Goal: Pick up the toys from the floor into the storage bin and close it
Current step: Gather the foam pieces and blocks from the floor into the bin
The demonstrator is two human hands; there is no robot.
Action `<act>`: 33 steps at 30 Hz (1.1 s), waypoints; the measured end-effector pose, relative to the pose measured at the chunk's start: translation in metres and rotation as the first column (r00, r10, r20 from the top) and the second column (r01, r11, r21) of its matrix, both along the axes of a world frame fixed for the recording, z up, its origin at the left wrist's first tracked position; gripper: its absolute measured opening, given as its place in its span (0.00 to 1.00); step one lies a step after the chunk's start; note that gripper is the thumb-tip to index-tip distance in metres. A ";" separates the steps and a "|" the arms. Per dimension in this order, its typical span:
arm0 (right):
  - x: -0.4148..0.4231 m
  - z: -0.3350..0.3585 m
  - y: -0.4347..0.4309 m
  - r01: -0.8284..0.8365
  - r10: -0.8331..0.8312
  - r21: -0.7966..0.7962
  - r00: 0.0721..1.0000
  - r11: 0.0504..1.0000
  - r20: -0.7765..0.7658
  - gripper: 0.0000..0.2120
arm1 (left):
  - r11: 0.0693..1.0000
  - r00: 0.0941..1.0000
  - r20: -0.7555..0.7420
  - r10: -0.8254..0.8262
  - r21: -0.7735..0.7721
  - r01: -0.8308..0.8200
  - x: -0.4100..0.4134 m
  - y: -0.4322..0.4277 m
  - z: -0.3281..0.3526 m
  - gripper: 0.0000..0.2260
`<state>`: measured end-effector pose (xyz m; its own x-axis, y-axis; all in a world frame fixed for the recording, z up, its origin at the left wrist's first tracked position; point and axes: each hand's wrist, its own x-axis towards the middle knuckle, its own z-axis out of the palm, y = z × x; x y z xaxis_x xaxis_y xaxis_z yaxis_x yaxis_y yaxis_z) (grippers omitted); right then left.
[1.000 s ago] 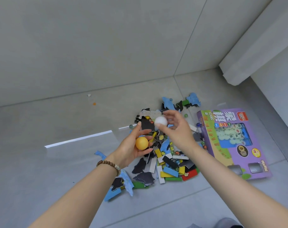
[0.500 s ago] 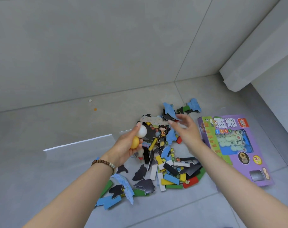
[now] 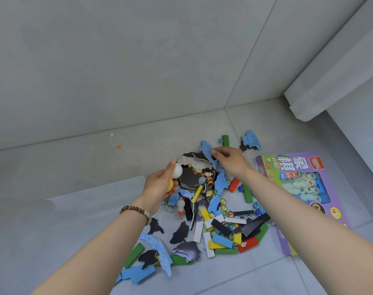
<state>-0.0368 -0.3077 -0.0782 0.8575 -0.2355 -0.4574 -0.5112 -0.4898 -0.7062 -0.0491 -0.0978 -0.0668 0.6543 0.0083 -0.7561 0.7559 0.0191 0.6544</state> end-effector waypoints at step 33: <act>-0.025 0.000 0.013 -0.068 0.199 0.393 0.932 0.917 -0.304 0.23 | 0.993 0.996 0.062 -0.071 -0.091 0.077 -0.015 0.004 0.001 0.16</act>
